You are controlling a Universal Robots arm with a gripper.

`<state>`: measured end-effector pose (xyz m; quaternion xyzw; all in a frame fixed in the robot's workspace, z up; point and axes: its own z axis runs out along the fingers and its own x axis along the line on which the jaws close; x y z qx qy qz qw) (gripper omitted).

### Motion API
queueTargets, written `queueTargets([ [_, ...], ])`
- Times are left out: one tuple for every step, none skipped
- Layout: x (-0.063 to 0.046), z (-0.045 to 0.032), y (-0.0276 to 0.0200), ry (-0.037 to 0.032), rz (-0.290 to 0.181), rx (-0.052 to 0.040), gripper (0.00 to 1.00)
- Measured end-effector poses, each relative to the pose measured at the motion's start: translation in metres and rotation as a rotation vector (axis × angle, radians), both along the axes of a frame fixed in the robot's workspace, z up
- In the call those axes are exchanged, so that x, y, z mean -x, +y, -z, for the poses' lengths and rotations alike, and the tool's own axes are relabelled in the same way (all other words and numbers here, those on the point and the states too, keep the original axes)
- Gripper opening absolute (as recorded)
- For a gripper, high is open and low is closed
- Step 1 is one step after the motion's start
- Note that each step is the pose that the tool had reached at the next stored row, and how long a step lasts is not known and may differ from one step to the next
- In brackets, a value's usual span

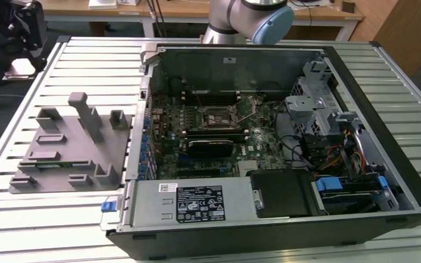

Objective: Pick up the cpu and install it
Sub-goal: 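Pick up the cpu and move it towards the insertion slot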

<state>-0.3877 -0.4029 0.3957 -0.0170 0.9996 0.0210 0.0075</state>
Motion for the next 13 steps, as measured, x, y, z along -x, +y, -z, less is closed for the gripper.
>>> queueTargets([
  [-0.002, 0.0000, 0.0000, 0.0001, 0.000, 0.0000, 0.53],
  [-0.003, 0.0000, 0.0000, 0.0000, 0.000, 0.0000, 0.53],
  [-0.005, 0.0000, 0.0000, 0.0000, 0.000, 0.0000, 0.53],
  [-0.006, 0.0000, 0.0000, 0.0000, 0.000, 0.0000, 0.53],
  [-0.008, 0.0000, 0.0000, 0.0000, 0.000, 0.0000, 0.53],
  [-0.010, 0.0000, 0.0000, 0.0000, 0.000, 0.0000, 0.53],
  [-0.012, 0.0000, 0.0000, 0.0000, 0.000, 0.0000, 0.53],
  [-0.014, 0.0000, 0.0000, 0.0000, 0.000, 0.0000, 0.53],
  [-0.016, 0.0000, 0.0000, 0.0000, 0.000, 0.0000, 0.53],
  [-0.018, 0.0000, 0.0000, 0.0000, 0.000, 0.0000, 0.53],
  [-0.020, 0.0000, 0.0000, 0.0000, 0.000, 0.0000, 0.53],
  [-0.022, 0.0000, 0.0000, 0.0001, 0.000, 0.0000, 0.53],
  [-0.024, 0.0000, 0.0000, 0.0001, 0.000, 0.0000, 0.53],
])
